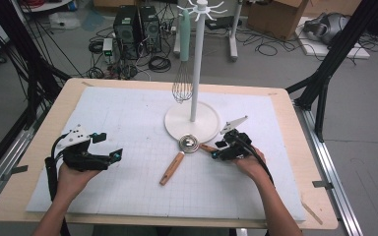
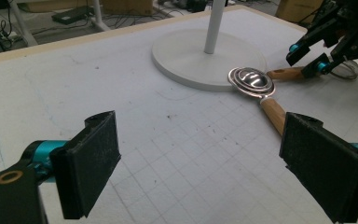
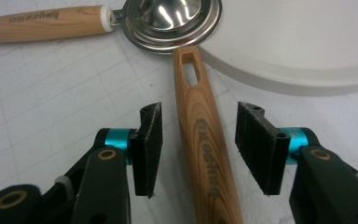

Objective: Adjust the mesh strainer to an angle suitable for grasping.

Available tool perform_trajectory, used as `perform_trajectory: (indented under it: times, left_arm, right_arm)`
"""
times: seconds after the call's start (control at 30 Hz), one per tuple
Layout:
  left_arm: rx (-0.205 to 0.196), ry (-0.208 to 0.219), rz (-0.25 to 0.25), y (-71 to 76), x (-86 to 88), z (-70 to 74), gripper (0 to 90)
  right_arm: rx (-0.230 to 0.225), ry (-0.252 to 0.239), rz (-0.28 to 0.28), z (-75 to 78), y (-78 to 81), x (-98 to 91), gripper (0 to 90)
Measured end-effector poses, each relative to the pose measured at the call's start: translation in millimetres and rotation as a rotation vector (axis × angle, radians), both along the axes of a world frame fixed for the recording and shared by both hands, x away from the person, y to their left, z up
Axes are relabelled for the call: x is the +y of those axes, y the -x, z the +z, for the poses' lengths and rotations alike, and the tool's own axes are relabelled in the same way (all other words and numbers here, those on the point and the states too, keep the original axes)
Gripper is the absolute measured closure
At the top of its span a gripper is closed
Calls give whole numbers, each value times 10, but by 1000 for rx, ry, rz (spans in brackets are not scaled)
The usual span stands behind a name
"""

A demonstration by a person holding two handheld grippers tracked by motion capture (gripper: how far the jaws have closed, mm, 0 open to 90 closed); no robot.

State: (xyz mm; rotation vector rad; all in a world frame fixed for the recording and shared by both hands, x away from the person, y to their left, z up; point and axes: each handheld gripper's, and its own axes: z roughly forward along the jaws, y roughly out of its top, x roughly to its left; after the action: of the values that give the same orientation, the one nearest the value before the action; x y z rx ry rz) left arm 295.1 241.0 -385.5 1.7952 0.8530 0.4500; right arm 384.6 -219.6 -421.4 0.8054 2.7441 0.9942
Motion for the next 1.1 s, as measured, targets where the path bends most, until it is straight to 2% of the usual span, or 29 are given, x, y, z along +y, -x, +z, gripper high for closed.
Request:
perform_trajectory:
  times: [0.13,0.33,0.53,0.77,0.93,1.1]
  left_arm:
    - [0,0,3,0,4,0,123]
    - [2,-2,2,-4,10,-6,123]
    - [2,-6,0,-7,8,-7,123]
    - [2,-3,2,-7,8,-10,123]
    - [2,-4,0,-8,8,-10,123]
    - [2,-2,1,-6,11,-6,124]
  right_arm:
    - [2,10,18,-18,-41,87,540]
    - [-10,73,62,-78,-84,185,624]
    - [-31,83,80,-81,-89,190,664]
    - [-20,66,110,-78,-107,166,680]
    - [-11,51,113,-42,-96,128,681]
    - [-6,5,107,14,-76,90,682]
